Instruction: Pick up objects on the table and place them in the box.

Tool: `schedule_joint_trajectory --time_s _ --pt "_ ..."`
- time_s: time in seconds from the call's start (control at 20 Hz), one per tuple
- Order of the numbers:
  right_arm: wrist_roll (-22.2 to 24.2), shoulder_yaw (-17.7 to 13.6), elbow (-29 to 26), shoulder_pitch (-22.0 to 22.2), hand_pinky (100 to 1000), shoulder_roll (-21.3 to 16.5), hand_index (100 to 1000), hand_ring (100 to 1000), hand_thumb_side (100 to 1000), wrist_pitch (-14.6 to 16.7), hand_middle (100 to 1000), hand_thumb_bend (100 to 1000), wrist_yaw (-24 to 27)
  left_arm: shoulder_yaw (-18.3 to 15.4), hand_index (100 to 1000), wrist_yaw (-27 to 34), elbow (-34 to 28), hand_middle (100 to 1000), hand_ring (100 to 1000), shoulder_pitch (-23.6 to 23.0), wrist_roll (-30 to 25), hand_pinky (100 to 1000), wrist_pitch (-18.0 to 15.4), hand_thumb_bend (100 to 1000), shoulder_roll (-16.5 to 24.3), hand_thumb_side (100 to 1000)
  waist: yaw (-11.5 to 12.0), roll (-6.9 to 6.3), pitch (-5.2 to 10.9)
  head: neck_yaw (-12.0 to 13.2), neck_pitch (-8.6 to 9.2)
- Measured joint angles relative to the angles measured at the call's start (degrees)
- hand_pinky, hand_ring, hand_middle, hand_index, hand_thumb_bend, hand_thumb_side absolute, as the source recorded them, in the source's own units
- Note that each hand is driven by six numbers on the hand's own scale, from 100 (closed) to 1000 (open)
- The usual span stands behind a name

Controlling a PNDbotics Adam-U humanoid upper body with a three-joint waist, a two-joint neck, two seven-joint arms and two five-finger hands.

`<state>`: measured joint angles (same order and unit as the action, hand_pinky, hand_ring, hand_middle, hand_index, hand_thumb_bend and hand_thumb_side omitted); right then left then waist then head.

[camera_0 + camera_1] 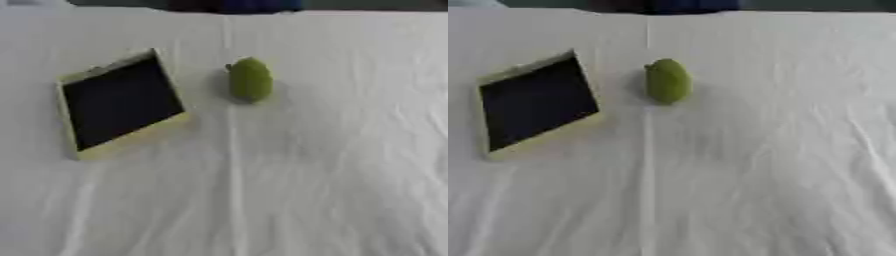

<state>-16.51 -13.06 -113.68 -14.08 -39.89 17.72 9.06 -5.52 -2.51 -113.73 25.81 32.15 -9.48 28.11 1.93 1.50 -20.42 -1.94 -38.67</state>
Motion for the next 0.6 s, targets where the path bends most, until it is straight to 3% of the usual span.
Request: schedule_joint_trajectory --time_s 0.6 --pt "0.17 0.03 0.0 -0.05 807 -0.02 893 765 472 0.12 803 100 0.0 0.0 719 0.0 0.0 605 733 -0.06 -0.1 759 0.08 184 0.0 539 0.1 0.1 0.26 -0.44 -0.56"
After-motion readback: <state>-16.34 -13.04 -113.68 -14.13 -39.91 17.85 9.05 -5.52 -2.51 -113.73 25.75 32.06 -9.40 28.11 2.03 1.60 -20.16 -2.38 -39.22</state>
